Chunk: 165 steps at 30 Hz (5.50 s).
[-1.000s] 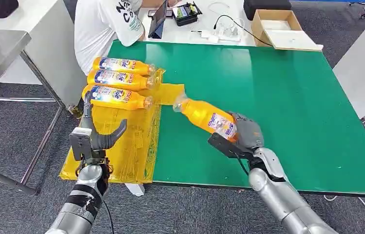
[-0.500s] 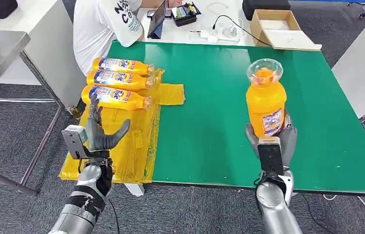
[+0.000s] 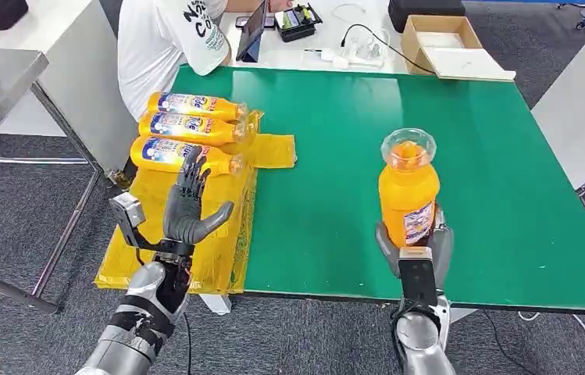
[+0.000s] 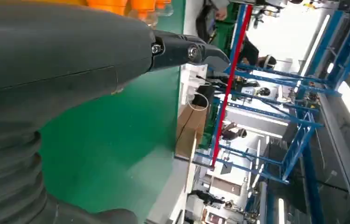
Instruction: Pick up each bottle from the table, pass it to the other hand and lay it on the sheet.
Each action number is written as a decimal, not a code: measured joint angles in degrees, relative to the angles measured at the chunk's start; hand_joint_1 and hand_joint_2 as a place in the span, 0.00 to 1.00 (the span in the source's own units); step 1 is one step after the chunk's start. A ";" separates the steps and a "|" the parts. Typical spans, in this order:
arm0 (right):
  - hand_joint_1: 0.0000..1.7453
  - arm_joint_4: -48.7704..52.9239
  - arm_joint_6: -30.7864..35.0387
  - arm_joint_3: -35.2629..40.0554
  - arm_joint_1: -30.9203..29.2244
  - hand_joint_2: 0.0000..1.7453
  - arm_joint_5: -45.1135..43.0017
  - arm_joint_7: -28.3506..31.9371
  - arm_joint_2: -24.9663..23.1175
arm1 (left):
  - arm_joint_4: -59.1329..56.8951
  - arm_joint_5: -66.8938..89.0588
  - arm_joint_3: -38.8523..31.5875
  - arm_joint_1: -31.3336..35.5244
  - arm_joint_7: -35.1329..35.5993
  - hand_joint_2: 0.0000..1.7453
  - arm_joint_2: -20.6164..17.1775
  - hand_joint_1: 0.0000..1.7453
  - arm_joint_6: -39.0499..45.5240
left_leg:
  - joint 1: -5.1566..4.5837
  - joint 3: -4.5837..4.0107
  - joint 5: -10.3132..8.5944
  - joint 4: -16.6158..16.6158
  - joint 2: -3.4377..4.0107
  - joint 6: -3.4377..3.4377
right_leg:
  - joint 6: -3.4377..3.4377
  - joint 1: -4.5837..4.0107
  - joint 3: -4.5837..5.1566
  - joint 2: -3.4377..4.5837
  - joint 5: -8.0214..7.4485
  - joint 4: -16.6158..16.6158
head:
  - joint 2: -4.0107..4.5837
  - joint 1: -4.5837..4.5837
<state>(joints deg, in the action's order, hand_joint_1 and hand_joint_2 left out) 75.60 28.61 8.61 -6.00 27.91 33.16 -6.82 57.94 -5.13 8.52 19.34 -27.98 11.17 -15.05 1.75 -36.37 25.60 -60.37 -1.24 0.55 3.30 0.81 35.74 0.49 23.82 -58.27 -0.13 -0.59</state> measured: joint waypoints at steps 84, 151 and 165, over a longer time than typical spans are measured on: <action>1.00 -43.65 0.09 24.44 -17.79 1.00 1.27 -0.63 -13.66 | -12.66 -10.25 16.20 7.58 1.46 1.00 -3.85 1.00 -20.20 | 0.02 -0.03 -0.03 0.01 0.04 0.02 | -0.01 -0.01 0.09 0.06 -0.01 -0.01 | 0.00 0.02; 0.00 0.03 9.38 15.73 -5.73 0.00 -8.07 3.76 -8.26 | -15.36 31.23 0.29 12.88 0.31 1.00 -7.17 1.00 40.77 | 0.02 -0.04 -0.04 0.01 0.04 0.03 | -0.01 -0.01 0.10 0.07 -0.01 -0.03 | 0.00 0.00; 0.00 11.78 9.38 9.64 -2.94 0.00 -16.26 6.71 -7.63 | -13.29 64.98 2.14 12.90 5.97 1.00 -11.91 1.00 42.55 | 0.02 -0.04 -0.04 0.01 0.05 0.04 | -0.01 -0.01 0.10 0.07 -0.01 -0.04 | 0.00 0.02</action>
<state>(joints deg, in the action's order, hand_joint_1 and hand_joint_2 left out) 87.38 37.99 18.25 -8.94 11.65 39.87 -14.45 44.65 59.84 10.67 32.24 -22.01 -0.74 27.50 1.77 -36.42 25.57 -60.36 -1.19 0.59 3.29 0.81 35.85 0.57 23.81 -58.31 -0.13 -0.57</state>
